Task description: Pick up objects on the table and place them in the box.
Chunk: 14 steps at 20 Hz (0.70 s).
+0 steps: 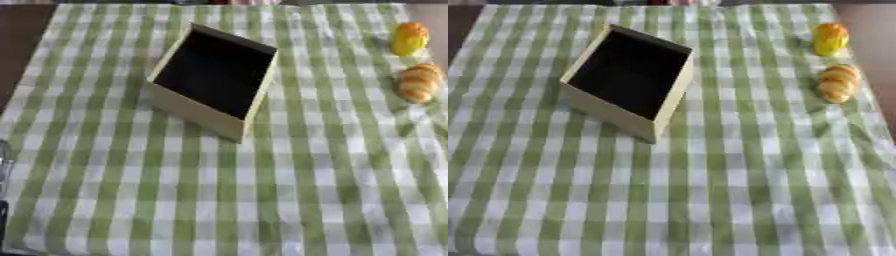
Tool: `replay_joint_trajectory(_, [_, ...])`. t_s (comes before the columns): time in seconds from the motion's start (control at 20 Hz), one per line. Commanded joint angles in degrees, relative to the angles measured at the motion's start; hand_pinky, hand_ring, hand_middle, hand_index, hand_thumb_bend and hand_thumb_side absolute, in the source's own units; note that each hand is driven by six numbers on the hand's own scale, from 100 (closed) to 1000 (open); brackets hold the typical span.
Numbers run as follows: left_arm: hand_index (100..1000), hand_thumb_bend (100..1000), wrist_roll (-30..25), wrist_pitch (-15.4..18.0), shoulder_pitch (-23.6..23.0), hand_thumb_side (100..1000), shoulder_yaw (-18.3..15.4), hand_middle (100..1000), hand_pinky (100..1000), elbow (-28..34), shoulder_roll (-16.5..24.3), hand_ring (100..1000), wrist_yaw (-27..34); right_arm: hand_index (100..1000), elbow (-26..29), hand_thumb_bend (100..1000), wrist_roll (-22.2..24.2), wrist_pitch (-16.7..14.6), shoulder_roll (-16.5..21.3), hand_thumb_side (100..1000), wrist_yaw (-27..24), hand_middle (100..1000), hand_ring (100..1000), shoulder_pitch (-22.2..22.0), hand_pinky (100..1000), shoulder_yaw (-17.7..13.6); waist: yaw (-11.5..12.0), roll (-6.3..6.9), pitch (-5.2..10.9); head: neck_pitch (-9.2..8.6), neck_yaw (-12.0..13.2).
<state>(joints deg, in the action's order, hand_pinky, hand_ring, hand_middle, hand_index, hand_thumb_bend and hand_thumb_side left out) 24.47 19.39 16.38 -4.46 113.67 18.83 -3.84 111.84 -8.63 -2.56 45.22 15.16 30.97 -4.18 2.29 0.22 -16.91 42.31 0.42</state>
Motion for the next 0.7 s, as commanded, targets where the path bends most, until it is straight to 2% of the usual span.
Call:
replay_joint_trajectory(0.05, [844, 222, -0.3, -0.1, 0.0, 635, -0.1, 815, 674, 0.9, 2.0, 730, -0.3, 931, -4.5, 100, 5.7, 3.0, 9.0, 459, 3.2, 898, 899, 4.8, 869, 2.7, -0.1, -0.15, 1.24, 0.25, 0.1])
replay_joint_trajectory(0.2, [844, 220, -0.5, -0.2, -0.1, 637, 0.1, 816, 673, 0.9, 2.1, 731, -0.3, 938, -12.4, 100, 13.8, 2.1, 12.6, 542, 7.4, 931, 921, 11.0, 869, 7.2, -0.2, -0.37, 1.33, 0.16, -0.9])
replay_joint_trajectory(0.25, [844, 220, -0.6, -0.2, -0.1, 638, 0.2, 816, 673, 0.9, 2.1, 731, -0.2, 939, -15.3, 100, 16.7, 1.2, 13.0, 504, 9.0, 932, 923, 13.1, 868, 8.8, -0.2, -0.45, 1.35, 0.08, -1.3])
replay_joint_trajectory(0.3, [844, 219, -0.7, -0.3, -0.1, 639, 0.3, 816, 673, 0.9, 2.2, 731, -0.2, 939, -18.1, 100, 19.4, 0.0, 13.0, 575, 10.6, 940, 924, 15.1, 867, 10.3, -0.2, -0.52, 1.36, 0.02, -1.6])
replay_joint_trajectory(0.5, [844, 217, -1.0, -0.4, -0.2, 640, 0.4, 817, 673, 0.9, 2.3, 731, -0.1, 942, -28.3, 115, 27.1, -5.5, 11.3, 600, 16.3, 952, 931, 22.0, 866, 15.1, -0.2, -0.71, 1.36, 0.16, -1.6])
replay_joint_trajectory(0.7, [844, 215, -1.1, -0.5, -0.3, 642, 0.5, 818, 673, 0.9, 2.5, 731, -0.1, 943, -36.6, 243, 32.7, -11.8, 9.6, 584, 20.9, 963, 938, 25.7, 868, 18.6, -0.3, -0.98, 1.27, 0.0, -1.4])
